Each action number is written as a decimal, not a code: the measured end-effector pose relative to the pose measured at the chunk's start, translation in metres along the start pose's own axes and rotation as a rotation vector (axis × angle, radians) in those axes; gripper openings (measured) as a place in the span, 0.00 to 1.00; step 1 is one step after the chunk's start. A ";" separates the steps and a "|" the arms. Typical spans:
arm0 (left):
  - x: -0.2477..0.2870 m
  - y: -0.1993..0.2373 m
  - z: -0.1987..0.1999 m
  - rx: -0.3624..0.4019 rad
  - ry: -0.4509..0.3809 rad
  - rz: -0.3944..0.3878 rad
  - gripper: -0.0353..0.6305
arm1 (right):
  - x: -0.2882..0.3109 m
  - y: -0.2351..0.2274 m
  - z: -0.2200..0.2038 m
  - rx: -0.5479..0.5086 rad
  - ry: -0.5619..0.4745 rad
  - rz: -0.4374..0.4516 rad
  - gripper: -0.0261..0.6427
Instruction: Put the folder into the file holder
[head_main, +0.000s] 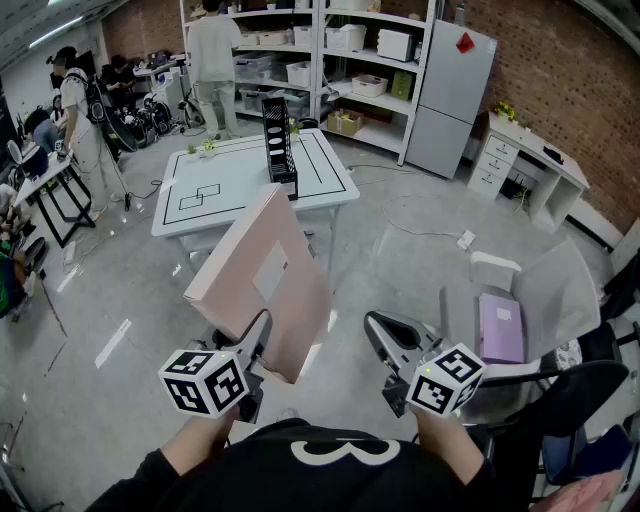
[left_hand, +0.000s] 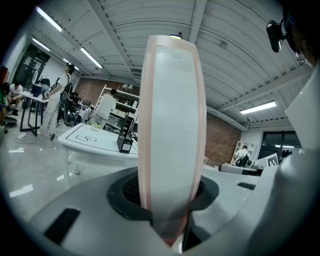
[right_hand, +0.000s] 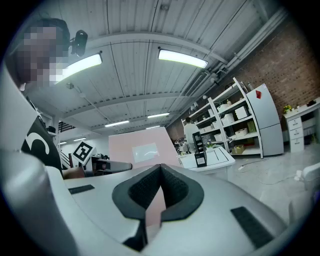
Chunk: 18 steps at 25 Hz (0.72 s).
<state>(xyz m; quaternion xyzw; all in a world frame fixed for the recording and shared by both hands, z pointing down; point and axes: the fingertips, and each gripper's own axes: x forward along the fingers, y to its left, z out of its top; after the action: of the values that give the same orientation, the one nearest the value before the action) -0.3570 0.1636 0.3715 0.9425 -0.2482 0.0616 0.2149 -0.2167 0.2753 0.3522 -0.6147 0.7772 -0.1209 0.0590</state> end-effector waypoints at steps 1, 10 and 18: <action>0.000 -0.001 0.001 0.002 -0.006 -0.002 0.27 | -0.001 -0.001 0.000 0.001 -0.002 -0.003 0.05; 0.024 -0.002 0.003 0.002 -0.016 -0.032 0.27 | 0.002 -0.024 -0.004 0.020 -0.018 -0.034 0.05; 0.092 0.005 0.005 -0.010 0.023 -0.060 0.27 | 0.018 -0.082 -0.003 0.029 -0.010 -0.069 0.05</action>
<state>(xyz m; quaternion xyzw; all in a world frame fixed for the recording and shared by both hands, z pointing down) -0.2797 0.1170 0.3897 0.9477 -0.2175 0.0648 0.2243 -0.1441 0.2408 0.3772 -0.6410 0.7533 -0.1310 0.0676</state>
